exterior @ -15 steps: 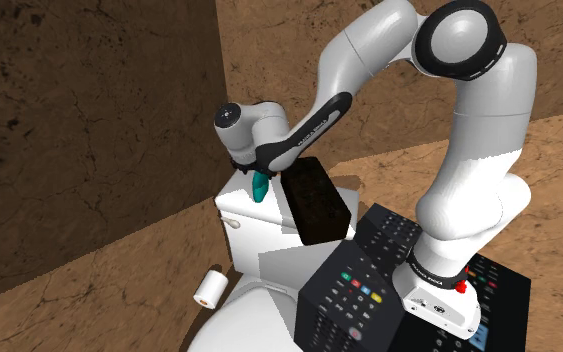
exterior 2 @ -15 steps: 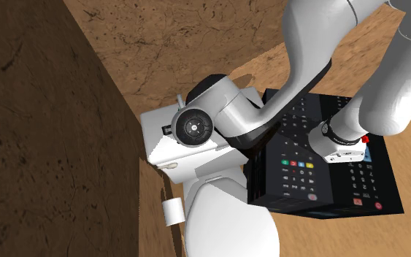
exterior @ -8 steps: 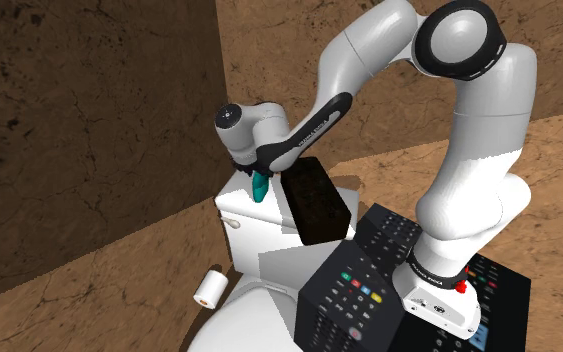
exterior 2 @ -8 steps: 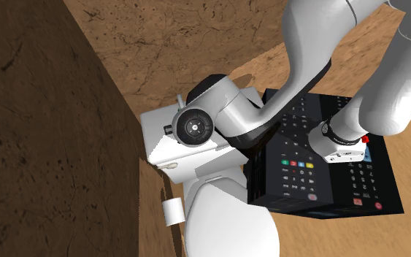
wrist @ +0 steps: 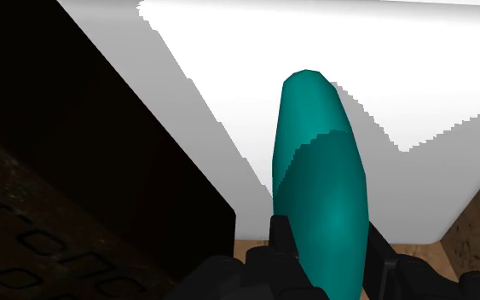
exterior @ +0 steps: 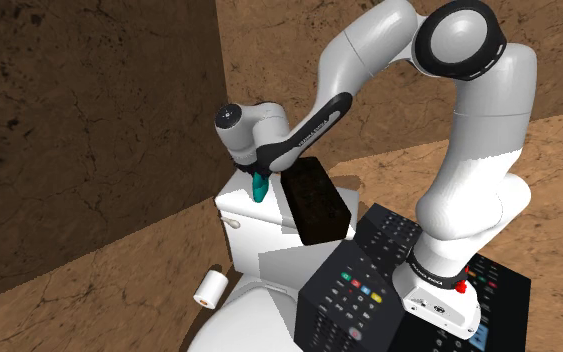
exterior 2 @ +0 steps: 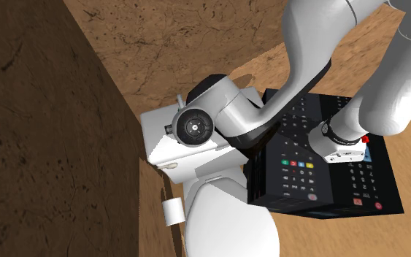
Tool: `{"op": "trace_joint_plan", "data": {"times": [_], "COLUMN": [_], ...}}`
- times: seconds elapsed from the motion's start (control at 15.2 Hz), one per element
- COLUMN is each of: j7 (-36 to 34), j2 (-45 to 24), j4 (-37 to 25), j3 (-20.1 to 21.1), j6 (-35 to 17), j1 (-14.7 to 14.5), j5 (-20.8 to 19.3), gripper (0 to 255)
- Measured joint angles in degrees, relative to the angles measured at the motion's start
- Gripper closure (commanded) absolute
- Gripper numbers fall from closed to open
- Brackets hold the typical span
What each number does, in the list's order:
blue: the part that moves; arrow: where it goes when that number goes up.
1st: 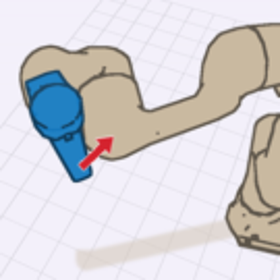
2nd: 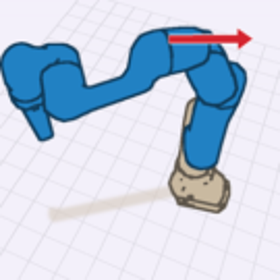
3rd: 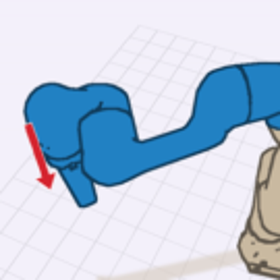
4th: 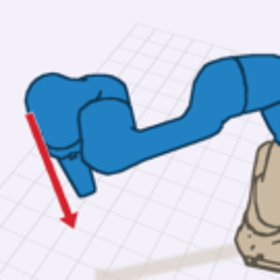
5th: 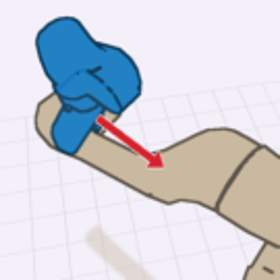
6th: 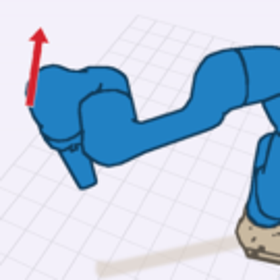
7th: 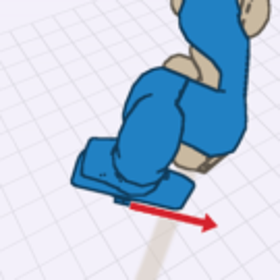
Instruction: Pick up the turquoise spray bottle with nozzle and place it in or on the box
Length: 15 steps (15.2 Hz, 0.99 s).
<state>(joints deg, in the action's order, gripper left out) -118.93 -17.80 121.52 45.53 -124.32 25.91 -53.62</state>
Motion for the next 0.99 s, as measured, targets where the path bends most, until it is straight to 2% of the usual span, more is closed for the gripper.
{"op": "trace_joint_plan", "data": {"times": [0.2,0.99], "j7": [0.73,8.78], "j2": [0.61,7.98], "j4": [-0.19,-1.69], "j3": [0.33,3.2], "j6": [0.3,3.13], "j1": [0.24,3.04], "j5": [0.79,9.48], "gripper": [255,255]}}
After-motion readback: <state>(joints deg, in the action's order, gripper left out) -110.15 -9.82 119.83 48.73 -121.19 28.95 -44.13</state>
